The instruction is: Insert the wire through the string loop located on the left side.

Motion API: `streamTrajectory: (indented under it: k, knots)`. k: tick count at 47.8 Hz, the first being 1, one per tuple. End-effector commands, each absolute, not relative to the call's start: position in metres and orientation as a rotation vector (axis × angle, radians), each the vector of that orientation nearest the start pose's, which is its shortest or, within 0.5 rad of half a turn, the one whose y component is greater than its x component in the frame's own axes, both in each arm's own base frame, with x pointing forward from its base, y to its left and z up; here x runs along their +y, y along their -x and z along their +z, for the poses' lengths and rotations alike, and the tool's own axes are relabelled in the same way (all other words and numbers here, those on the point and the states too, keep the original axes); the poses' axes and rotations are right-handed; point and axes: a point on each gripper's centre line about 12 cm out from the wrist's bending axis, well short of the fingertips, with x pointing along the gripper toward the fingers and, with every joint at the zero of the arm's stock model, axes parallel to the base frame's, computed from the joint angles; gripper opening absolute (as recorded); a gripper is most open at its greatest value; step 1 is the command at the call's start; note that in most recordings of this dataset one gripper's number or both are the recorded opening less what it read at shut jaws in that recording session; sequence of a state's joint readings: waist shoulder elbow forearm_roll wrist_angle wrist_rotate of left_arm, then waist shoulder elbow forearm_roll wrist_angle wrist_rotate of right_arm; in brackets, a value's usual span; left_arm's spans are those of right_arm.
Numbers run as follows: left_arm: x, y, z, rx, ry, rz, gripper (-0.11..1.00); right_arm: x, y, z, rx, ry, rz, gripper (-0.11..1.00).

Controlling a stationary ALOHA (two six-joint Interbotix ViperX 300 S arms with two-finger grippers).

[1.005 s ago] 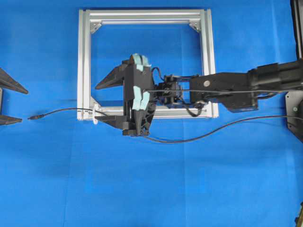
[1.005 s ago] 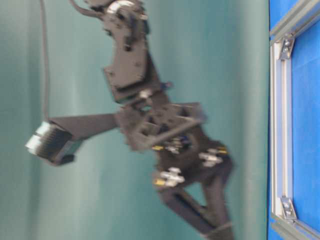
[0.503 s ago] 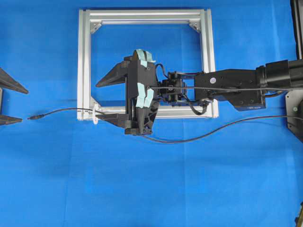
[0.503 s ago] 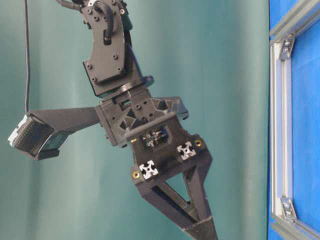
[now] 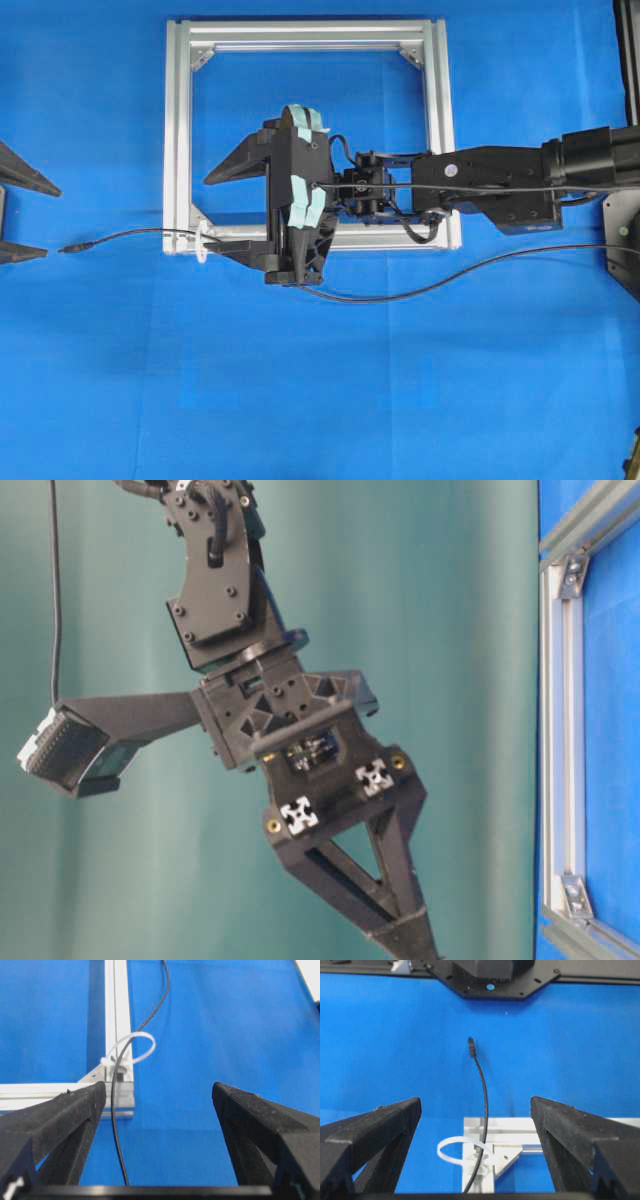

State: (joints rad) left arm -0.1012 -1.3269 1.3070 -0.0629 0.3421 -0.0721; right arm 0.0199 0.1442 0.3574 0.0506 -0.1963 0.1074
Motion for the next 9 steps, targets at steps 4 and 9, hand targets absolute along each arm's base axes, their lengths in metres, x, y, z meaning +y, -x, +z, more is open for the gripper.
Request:
streamTrajectory:
  k: [4, 9]
  knots:
    - [-0.0145, -0.1370, 0.2286, 0.325, 0.113, -0.087, 0.82, 0.0069, -0.4737, 0.2621, 0.246, -0.148, -0.011, 0.96]
    - [-0.0139, -0.1372, 0.2284, 0.326, 0.114, -0.083, 0.82, 0.0069, -0.4737, 0.2621, 0.246, -0.148, -0.011, 0.96]
